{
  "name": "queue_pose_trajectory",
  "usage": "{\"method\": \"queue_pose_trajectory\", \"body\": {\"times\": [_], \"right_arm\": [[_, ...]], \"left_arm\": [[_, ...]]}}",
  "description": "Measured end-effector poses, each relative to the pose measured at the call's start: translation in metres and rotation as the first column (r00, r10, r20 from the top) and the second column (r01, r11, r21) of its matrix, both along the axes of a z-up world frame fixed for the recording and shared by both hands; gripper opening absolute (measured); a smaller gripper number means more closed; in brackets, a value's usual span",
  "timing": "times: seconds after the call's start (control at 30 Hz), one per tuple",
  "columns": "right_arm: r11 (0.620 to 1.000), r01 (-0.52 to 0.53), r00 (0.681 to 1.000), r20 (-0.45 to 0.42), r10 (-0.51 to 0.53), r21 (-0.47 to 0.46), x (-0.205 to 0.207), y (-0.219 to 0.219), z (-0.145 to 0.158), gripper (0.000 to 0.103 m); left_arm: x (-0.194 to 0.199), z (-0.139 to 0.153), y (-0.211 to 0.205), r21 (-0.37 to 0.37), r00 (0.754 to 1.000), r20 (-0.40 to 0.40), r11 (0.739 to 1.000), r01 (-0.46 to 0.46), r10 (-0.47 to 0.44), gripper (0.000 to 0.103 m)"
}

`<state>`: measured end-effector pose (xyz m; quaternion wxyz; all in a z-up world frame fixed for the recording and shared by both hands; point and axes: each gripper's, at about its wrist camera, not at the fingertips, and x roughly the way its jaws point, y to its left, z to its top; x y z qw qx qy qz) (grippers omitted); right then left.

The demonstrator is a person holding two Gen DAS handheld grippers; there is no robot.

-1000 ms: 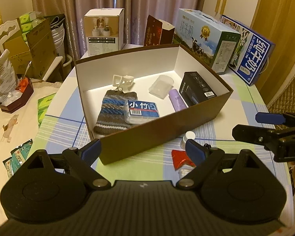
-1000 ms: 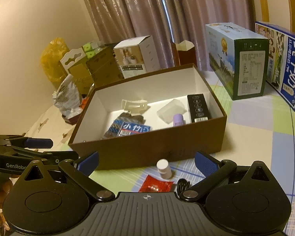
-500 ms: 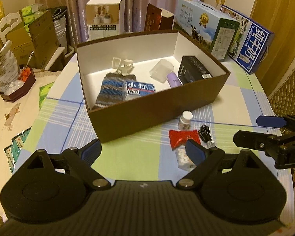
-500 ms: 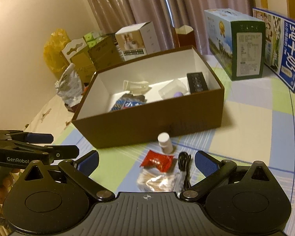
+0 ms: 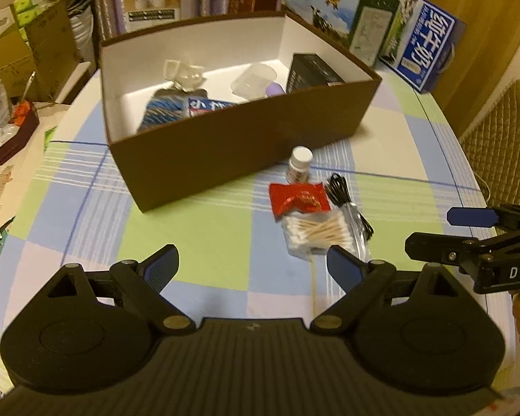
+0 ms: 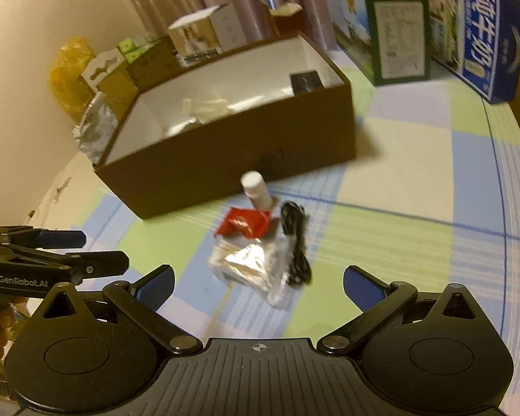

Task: Organize objects
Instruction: 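Withdraw both tools from the brown box toward the remaining items, then grasp the bag of cotton swabs with the left tool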

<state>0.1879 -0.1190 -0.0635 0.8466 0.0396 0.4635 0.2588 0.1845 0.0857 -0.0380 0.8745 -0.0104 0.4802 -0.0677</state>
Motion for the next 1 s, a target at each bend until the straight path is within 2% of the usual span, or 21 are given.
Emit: {"method": "queue_pose_trajectory", "body": {"times": [0.4,0.67,1.0], "right_arm": [[0.988,0.13,0.989,-0.053,-0.134,-0.081,0.004,-0.028,-0.03,0.101],[0.98,0.175,0.98,-0.074,-0.183,-0.096,0.009,-0.039,-0.04,0.101],[0.967,0.231,0.966,-0.096,-0.242,-0.107,0.012,-0.055,-0.047,0.101]], "left_arm": [[0.013,-0.033,-0.021,-0.002,0.997,-0.05,0.998,0.057,-0.057,0.09],[0.028,-0.052,-0.04,-0.029,0.987,-0.042,0.988,0.153,-0.155,0.09],[0.054,-0.077,-0.07,-0.004,0.982,-0.073,0.985,0.172,-0.172,0.09]]}}
